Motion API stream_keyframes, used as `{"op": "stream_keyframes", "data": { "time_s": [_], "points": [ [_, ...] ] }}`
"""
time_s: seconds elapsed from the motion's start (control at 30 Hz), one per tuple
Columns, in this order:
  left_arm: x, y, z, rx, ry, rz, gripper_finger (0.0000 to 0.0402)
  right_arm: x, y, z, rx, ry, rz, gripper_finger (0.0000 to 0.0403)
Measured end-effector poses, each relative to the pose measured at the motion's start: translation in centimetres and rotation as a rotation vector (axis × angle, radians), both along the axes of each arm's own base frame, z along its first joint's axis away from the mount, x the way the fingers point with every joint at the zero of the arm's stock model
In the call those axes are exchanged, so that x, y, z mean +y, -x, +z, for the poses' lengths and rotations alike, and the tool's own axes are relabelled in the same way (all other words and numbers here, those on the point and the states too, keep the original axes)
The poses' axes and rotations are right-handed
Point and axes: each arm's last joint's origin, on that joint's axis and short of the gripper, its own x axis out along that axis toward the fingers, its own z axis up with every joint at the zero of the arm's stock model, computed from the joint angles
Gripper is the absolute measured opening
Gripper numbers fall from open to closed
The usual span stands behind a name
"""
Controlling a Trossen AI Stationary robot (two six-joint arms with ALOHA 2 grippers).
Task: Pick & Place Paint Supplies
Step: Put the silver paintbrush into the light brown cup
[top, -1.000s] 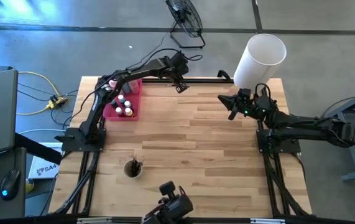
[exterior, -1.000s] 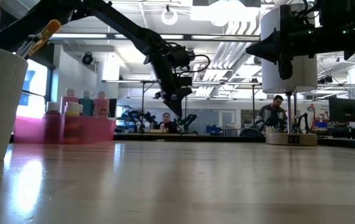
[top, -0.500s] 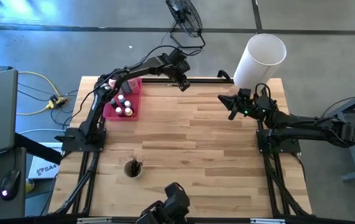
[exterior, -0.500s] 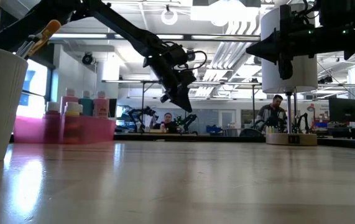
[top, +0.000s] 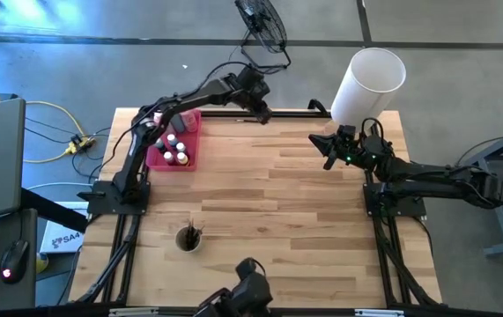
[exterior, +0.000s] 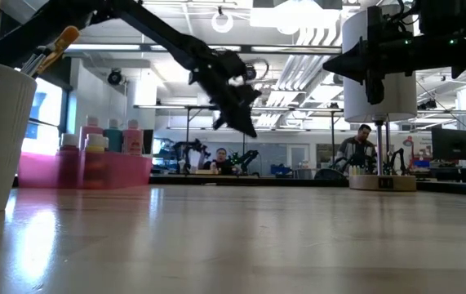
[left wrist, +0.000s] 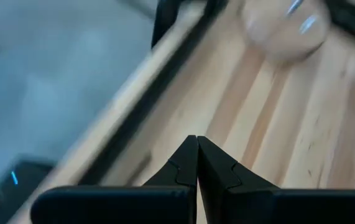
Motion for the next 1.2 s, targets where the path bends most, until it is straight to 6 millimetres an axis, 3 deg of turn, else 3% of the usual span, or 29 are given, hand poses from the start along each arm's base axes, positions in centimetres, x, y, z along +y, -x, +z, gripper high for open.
{"op": "stream_keyframes", "data": {
  "time_s": [0.2, 0.37, 0.57, 0.77, 0.93, 1.2],
  "points": [
    [-1.8, 0.6, 4.4, -0.03, -0.185, -0.06, 0.0, 0.0, 0.0, 0.0, 0.0, 0.0, 0.001, 0.0002],
    [-2.4, 1.7, 6.3, -0.021, -0.246, -0.113, 0.0, 0.0, 0.0, 0.0, 0.0, 0.0, 0.001, 0.0002],
    [-2.4, 2.5, 5.3, 0.16, -0.339, -0.244, 0.0, 0.0, 0.0, 0.0, 0.001, 0.001, 0.004, 0.0002],
    [-1.7, 2.2, 2.9, 0.283, -0.417, -0.373, 0.0, 0.1, 0.0, -0.2, 0.017, -0.005, 0.027, 0.0002],
    [-0.8, 1.7, -0.2, 0.358, -0.328, -0.319, 0.0, 0.1, 0.0, -0.2, 0.022, -0.01, 0.028, 0.0002],
    [-0.5, 2.4, -2.9, 0.505, -0.226, -0.343, 0.0, 0.1, 0.0, -0.2, 0.018, -0.015, 0.028, 0.0002]
  ]
}}
